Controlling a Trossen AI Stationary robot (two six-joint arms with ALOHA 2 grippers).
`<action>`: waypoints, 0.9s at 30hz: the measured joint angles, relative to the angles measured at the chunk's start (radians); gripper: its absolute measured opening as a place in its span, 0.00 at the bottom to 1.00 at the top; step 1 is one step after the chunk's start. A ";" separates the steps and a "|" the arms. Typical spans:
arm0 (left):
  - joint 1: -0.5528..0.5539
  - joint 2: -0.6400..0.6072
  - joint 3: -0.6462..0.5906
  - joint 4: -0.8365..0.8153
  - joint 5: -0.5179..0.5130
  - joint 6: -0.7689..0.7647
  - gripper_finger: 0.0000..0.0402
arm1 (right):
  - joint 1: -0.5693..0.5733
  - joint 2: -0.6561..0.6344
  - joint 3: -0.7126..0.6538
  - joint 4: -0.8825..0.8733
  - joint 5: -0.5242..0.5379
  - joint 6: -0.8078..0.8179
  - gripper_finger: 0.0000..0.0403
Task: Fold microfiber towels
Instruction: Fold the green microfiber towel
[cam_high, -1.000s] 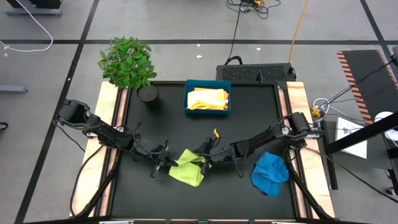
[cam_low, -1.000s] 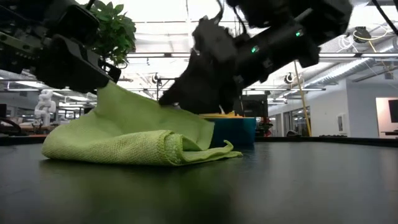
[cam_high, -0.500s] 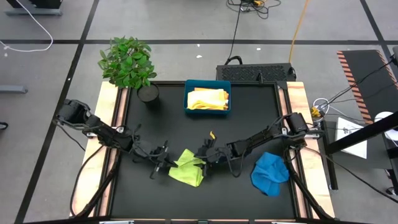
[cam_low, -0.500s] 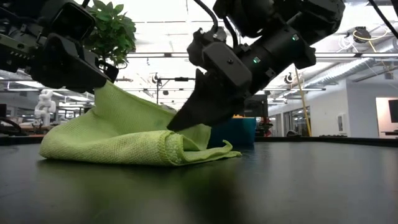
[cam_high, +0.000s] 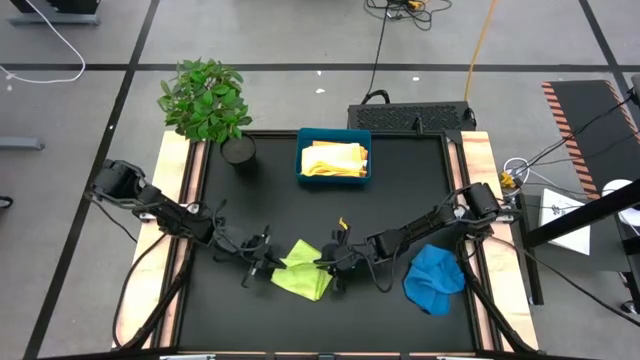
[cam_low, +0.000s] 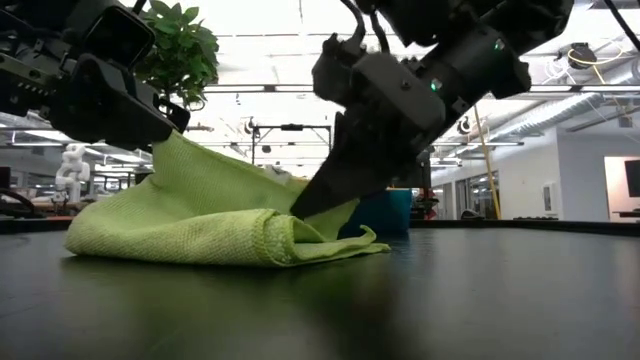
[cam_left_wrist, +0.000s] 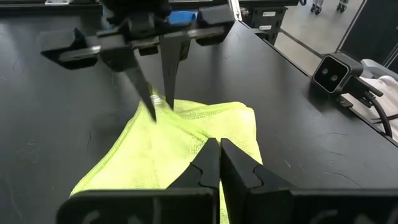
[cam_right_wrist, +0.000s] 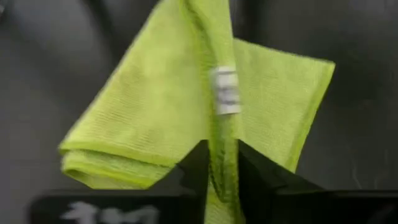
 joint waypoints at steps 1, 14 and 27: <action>0.000 0.000 0.000 0.000 0.000 0.000 0.01 | 0.004 -0.008 0.000 -0.001 0.001 0.000 0.11; -0.005 0.000 0.000 0.034 0.000 -0.008 0.01 | 0.100 -0.102 0.000 0.135 0.006 0.010 0.01; -0.082 -0.078 0.000 -0.007 -0.016 -0.067 0.01 | 0.211 -0.067 0.000 0.182 0.141 0.119 0.00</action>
